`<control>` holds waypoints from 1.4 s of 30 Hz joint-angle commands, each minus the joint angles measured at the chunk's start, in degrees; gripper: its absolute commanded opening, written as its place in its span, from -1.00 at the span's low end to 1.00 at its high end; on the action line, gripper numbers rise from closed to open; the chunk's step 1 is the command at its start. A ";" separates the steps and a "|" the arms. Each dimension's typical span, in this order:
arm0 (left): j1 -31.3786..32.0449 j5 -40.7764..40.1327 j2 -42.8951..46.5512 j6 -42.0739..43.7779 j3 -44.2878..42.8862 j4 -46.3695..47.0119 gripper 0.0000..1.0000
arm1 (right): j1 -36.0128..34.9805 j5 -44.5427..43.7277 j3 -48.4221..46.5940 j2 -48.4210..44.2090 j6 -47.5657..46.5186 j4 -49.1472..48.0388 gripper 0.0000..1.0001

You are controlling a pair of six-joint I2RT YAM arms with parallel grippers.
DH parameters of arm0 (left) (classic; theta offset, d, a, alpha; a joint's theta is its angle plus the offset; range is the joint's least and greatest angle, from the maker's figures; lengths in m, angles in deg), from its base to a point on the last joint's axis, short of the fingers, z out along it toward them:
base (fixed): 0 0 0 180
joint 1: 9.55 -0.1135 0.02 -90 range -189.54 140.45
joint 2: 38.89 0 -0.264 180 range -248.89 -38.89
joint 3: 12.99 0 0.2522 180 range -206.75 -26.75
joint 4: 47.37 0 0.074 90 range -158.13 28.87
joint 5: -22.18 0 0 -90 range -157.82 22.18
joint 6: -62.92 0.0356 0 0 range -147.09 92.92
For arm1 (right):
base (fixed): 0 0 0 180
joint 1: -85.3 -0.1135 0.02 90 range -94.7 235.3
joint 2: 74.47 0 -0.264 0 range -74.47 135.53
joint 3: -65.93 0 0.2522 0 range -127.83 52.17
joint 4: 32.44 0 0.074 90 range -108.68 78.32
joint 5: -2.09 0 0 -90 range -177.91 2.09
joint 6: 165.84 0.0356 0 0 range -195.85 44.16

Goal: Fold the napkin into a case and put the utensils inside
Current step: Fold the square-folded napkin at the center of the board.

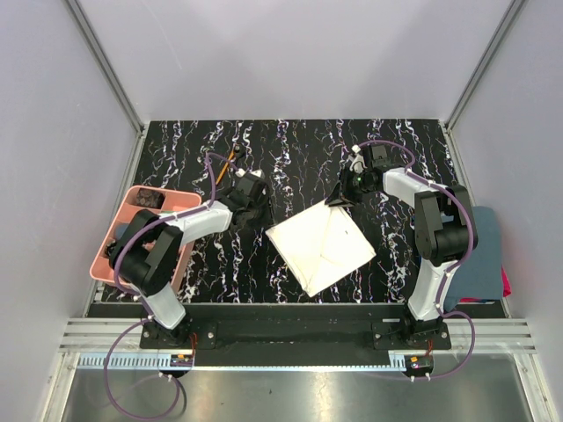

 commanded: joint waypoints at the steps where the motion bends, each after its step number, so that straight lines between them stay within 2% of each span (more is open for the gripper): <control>1: 0.16 -0.61 -1.12 -0.04 0.15 1.71 -0.31 | 0.12 1.29 0.05 -0.99 0.18 -1.75 -0.47; 6: 0.16 -0.09 -0.94 -0.22 0.50 2.15 -0.33 | 0.21 1.38 0.22 -0.64 0.44 -2.01 -0.48; 11: 0.25 0.88 -1.03 -0.31 0.77 2.77 -0.48 | 0.21 1.64 0.13 -0.11 0.53 -2.36 -0.49; 16: 0.34 1.85 -1.29 -0.48 0.85 3.12 -0.53 | 0.21 1.64 0.22 -0.11 0.53 -2.54 -0.49; 19: 0.34 1.76 -0.77 -0.39 1.03 3.12 -0.66 | 0.12 1.64 0.31 -0.11 0.53 -2.54 -0.48; 24: 0.42 1.15 3.18 -0.92 2.26 3.29 -1.00 | 0.12 1.64 0.40 0.33 0.44 -2.63 -0.49; 32: 0.69 0.53 7.76 -1.71 5.16 2.41 -1.00 | 0.12 1.90 0.31 0.42 0.70 -2.71 -0.49; 42: 0.69 -0.78 5.48 -1.01 5.43 2.06 -1.00 | 0.12 2.43 -0.39 2.26 1.06 -3.33 -0.49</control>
